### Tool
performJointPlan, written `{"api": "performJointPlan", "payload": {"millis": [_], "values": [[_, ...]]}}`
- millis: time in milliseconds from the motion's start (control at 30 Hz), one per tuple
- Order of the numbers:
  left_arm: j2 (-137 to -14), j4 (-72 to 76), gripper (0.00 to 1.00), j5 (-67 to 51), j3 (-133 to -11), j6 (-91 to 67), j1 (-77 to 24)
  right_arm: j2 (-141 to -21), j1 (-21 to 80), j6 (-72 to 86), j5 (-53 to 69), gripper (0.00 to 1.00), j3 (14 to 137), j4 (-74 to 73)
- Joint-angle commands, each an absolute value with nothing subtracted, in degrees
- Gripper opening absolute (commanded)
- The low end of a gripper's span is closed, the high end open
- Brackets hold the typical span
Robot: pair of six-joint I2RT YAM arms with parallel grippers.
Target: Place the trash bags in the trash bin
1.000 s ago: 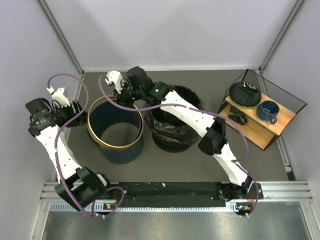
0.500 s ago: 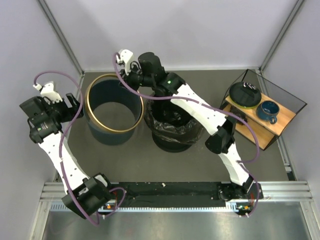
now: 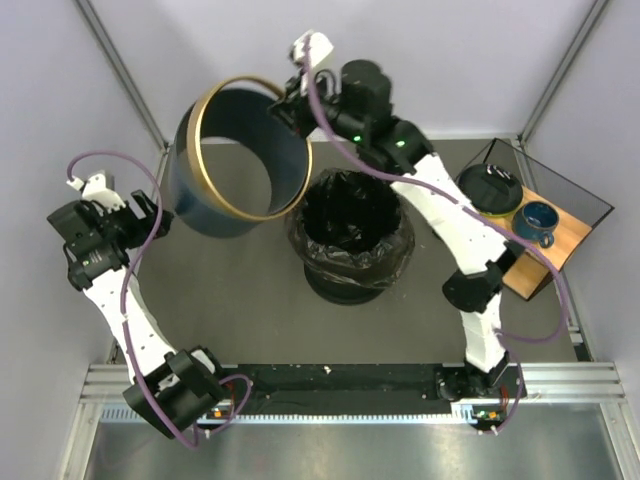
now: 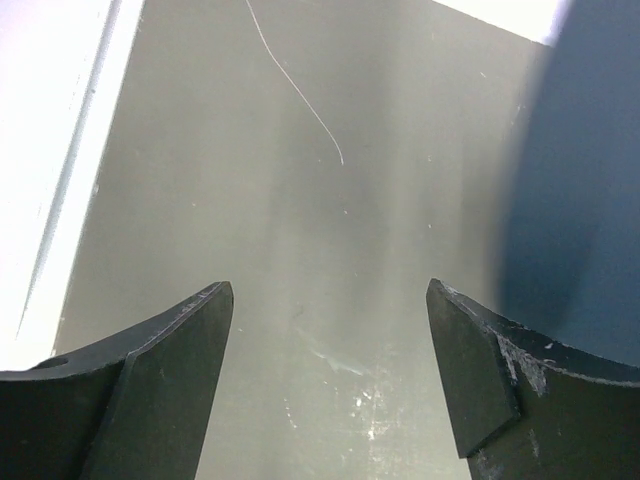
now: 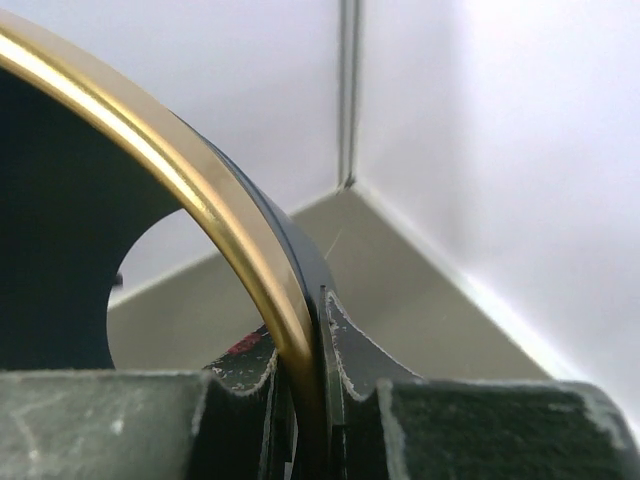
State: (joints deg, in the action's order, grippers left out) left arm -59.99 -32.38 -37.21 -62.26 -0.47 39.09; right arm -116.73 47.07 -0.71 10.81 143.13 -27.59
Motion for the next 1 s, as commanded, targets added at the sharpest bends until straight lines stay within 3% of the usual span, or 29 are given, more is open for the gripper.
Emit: {"api": "performJointPlan", "payload": {"millis": [0, 233, 600, 800, 967], "values": [[-57.7, -26.7, 0.83, -42.6, -59.7, -2.1, 39.3, -103.5, 44.3, 4.7, 10.3, 0.00, 144.4, -18.1], [-56.1, -27.9, 0.81, -45.4, -57.2, 1.9, 39.2, -91.9, 40.4, 1.7, 8.6, 0.00, 142.7, -26.1], [-52.0, -32.4, 0.80, -48.5, -55.8, 8.3, 38.5, -70.6, 38.9, -6.4, 3.1, 0.00, 128.9, -42.4], [-51.2, -33.1, 0.79, -47.9, -55.5, 8.0, 36.4, -68.5, 38.8, -7.4, -3.2, 0.00, 129.5, -54.3], [-50.8, -33.1, 0.79, -46.3, -55.3, 8.5, 34.3, -73.4, 38.2, -6.8, -7.4, 0.00, 134.0, -61.6]]}}
